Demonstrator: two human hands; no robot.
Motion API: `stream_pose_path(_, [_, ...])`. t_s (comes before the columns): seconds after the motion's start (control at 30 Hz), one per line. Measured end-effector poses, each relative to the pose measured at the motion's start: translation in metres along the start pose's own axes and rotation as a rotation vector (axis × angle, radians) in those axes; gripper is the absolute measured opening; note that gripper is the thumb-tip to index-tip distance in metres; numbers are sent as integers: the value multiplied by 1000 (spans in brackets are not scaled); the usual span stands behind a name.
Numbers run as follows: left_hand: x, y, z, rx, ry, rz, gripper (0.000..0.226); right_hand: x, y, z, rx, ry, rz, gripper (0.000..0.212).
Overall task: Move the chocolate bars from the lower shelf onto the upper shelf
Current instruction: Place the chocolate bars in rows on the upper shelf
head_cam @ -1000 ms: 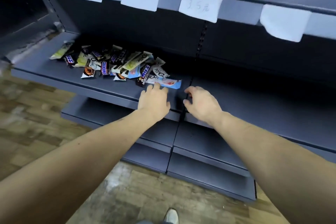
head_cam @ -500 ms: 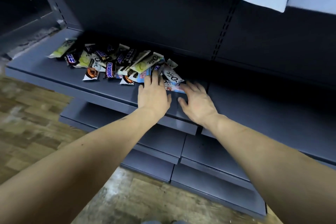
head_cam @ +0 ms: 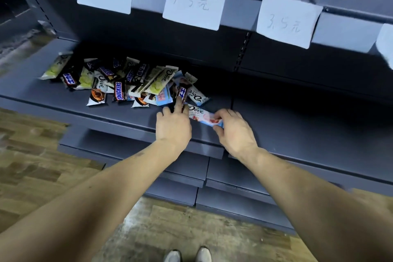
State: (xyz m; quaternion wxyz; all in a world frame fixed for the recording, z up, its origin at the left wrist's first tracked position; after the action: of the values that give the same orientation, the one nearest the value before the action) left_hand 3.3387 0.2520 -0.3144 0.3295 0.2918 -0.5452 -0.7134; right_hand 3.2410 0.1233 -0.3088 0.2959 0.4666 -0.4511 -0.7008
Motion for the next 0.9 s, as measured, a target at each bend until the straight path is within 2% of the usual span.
stream_pose_path(0.17, [12,5,16,19,-102,78,46,4,5,22,-35,-70,70,42])
stream_pose_path(0.37, [18,8,32,-33,-280,347,60,19,13,51,-79,-240,114,47])
stream_pose_path(0.47, [17,15,33,-30,-318,424,47,22,16,59,-89,-268,120,52])
stream_pose_path(0.5, [15,15,32,-35,-325,407,45,22,17,61,-91,-270,131,53])
stream_pose_path(0.6, [8,13,24,-82,-365,303,72,21,15,65,-91,-282,168,54])
stream_pose_path(0.67, [4,13,21,-75,-395,219,78,18,11,67,-94,-283,198,53])
stream_pose_path(0.9, [4,17,11,69,-486,79,41,13,5,72,-78,-309,207,49])
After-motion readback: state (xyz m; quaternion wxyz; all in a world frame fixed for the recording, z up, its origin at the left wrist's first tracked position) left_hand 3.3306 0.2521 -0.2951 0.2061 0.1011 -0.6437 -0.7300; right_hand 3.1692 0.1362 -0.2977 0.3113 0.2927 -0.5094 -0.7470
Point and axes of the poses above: each hand's wrist, its own z-axis away from the middle knuckle, its own y-axis out of the back of the hand, x = y × z, the point moved 5 cm from there along -z, towards the middle knuckle, and after that the axes turned 14 degrees about -x, right-handed, at the moved point
